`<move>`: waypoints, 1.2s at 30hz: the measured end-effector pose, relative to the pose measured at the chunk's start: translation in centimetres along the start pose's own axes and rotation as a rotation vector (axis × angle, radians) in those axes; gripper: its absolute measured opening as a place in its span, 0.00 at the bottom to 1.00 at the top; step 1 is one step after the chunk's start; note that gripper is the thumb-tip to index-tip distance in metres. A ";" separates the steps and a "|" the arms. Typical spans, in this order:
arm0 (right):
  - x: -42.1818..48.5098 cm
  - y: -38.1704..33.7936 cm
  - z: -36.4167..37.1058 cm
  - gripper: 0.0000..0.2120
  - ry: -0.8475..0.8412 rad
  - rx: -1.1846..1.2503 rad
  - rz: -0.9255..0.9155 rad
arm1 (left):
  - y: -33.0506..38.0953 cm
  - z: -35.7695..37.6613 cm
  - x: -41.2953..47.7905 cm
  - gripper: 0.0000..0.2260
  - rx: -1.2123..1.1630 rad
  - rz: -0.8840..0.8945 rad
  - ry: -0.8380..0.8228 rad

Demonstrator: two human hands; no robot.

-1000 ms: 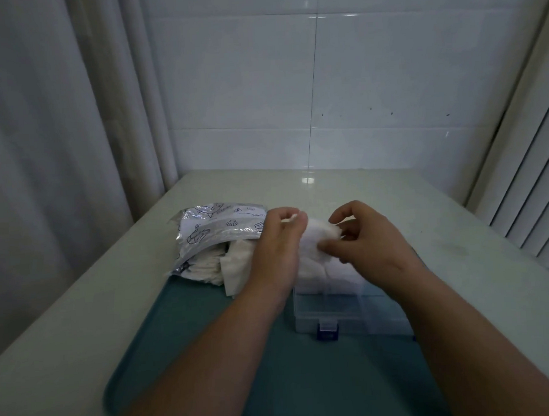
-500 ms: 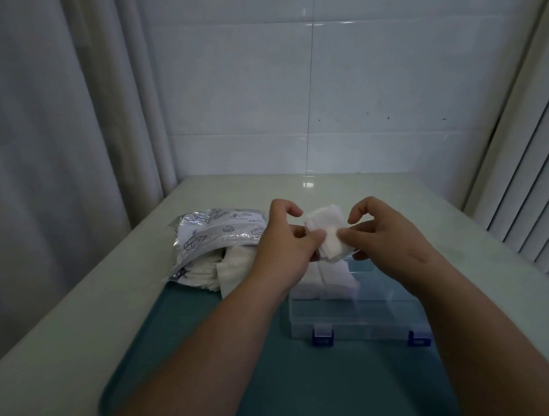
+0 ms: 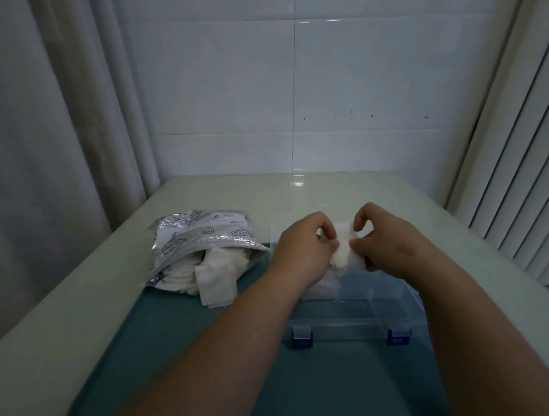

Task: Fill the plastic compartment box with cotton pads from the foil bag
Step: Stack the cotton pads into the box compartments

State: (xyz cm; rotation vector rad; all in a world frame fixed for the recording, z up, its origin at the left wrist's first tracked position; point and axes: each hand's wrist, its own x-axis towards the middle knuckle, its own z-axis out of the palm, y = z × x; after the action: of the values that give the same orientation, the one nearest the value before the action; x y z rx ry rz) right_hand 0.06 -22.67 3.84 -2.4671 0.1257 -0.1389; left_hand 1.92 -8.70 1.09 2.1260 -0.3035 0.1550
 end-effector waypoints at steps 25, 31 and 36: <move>1.2 0.5 0.5 0.21 -0.251 -0.185 0.199 | 0.5 1.4 0.4 0.12 0.590 0.032 -0.152; 1.4 0.9 0.5 0.18 -0.272 -0.214 0.170 | 0.3 1.5 0.7 0.14 0.579 -0.015 -0.205; 1.4 1.1 0.7 0.14 -0.288 -0.244 0.155 | 0.1 1.2 1.0 0.16 0.538 -0.046 -0.299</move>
State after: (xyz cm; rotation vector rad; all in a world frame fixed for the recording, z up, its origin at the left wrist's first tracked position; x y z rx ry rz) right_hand 1.44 -23.24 2.74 -2.6755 0.2191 0.3159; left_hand 2.82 -9.90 0.77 2.6928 -0.4227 -0.1272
